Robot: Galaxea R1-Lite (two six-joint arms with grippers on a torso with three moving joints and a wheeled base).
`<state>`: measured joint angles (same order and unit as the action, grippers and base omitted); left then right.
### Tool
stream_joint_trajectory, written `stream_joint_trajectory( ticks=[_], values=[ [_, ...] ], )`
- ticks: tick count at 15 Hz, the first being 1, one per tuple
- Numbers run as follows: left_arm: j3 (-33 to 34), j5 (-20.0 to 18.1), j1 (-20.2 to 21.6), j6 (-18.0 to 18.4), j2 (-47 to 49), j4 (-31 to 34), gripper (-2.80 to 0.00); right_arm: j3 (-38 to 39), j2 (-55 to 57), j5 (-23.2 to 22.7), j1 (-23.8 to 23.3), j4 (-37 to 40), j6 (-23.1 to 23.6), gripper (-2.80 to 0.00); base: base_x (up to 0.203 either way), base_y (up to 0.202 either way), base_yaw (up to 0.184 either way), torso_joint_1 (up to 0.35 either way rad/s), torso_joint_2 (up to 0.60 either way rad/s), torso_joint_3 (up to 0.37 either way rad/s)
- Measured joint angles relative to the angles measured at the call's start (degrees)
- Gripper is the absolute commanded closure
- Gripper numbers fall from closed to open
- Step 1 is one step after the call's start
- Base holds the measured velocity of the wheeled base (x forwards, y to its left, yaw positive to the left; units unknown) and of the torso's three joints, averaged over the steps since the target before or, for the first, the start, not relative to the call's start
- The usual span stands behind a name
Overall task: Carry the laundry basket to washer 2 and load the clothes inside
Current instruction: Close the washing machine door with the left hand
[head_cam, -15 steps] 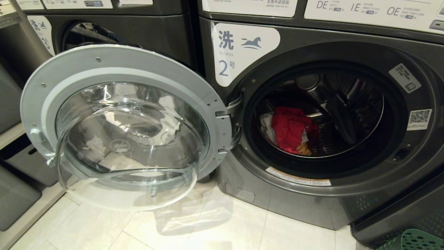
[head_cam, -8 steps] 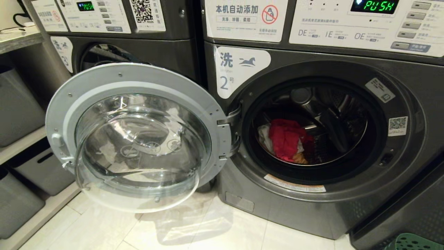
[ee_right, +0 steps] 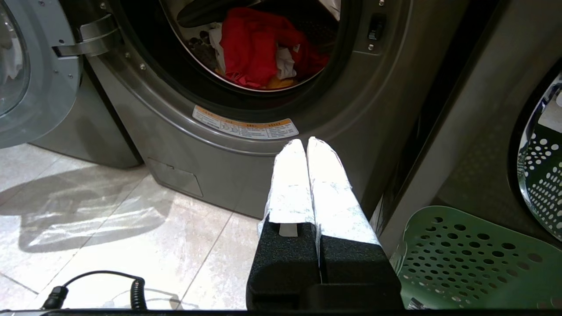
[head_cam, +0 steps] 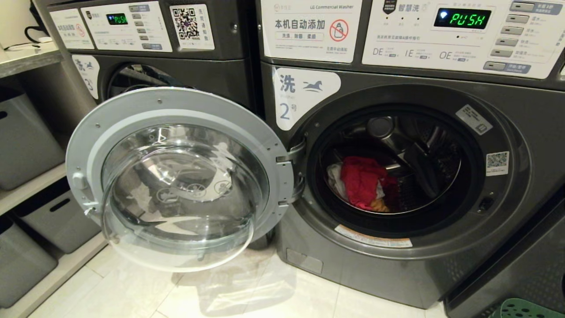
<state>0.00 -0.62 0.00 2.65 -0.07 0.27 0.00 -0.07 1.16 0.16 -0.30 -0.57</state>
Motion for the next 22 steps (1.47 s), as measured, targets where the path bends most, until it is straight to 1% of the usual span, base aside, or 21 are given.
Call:
stream_joint_trajectory(
  ticks=[2,8,11,17,22],
  values=[
    [0.0,0.0,0.0,0.0,0.0,0.0,0.0,0.0,0.0,0.0,0.0,0.0,0.0,0.0,0.002,0.0,-0.033,0.003,0.0,0.004],
    [0.0,0.0,0.0,0.0,0.0,0.0,0.0,0.0,0.0,0.0,0.0,0.0,-0.2,0.0,0.0,0.007,-0.168,0.003,0.0,0.002],
    [0.0,0.0,0.0,0.0,0.0,0.0,0.0,0.0,0.0,0.0,0.0,0.0,-0.2,0.0,0.002,0.004,-0.115,0.005,0.0,0.004],
    [0.0,0.0,0.0,0.0,0.0,-0.1,0.0,0.0,0.0,0.1,0.0,0.0,-0.5,0.0,0.0,0.0,0.0,0.0,0.0,0.0],
    [0.0,0.1,0.0,0.0,0.0,-0.2,0.0,0.0,0.0,0.2,0.0,0.0,-0.7,0.0,-0.169,0.0,0.001,0.005,0.0,0.004]
  ],
)
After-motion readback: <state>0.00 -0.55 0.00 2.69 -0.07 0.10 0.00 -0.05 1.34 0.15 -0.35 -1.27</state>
